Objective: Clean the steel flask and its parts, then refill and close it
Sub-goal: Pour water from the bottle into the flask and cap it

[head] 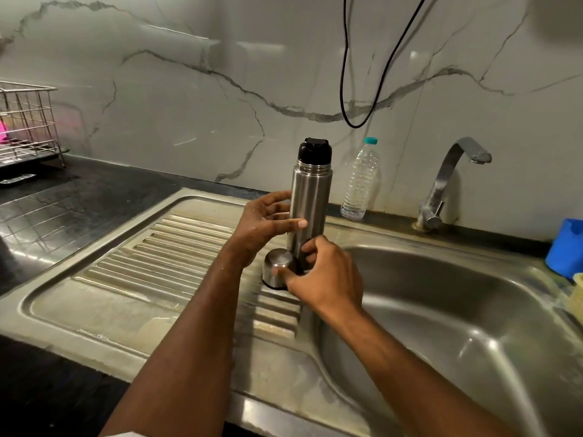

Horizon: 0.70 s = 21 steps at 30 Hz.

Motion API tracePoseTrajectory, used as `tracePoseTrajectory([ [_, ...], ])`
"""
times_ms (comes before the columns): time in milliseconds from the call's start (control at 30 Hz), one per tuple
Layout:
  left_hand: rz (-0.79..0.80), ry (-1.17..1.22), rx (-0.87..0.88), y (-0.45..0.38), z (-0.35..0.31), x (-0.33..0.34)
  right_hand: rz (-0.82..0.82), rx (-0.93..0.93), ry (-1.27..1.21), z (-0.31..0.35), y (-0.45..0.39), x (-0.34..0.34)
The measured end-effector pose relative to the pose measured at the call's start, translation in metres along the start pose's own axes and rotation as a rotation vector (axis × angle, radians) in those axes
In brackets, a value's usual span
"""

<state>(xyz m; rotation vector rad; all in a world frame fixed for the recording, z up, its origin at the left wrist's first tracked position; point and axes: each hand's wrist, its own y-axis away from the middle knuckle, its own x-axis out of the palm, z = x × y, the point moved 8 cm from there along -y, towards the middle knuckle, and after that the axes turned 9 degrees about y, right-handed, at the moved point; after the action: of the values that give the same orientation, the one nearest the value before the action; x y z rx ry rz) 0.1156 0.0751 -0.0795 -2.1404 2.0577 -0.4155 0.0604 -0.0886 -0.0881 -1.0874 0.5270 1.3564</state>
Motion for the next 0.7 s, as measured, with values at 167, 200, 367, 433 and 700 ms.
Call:
tracePoseTrajectory([
  [167,-0.003,-0.032,0.029,-0.002,0.000,0.007,-0.029,0.012,0.066,0.010,0.007,0.013],
  [200,0.009,-0.048,0.040,-0.003,0.000,0.010,-0.030,0.016,0.060,0.010,0.007,0.016],
  [367,-0.025,-0.106,0.151,-0.002,-0.012,0.020,0.020,0.025,0.012,0.005,0.012,0.006],
  [433,-0.079,-0.108,0.235,-0.002,-0.023,0.019,0.042,0.028,0.037,-0.004,0.013,-0.012],
  [700,-0.101,-0.076,0.317,0.000,-0.033,0.037,-0.266,-0.001,-0.181,-0.008,-0.036,-0.157],
])
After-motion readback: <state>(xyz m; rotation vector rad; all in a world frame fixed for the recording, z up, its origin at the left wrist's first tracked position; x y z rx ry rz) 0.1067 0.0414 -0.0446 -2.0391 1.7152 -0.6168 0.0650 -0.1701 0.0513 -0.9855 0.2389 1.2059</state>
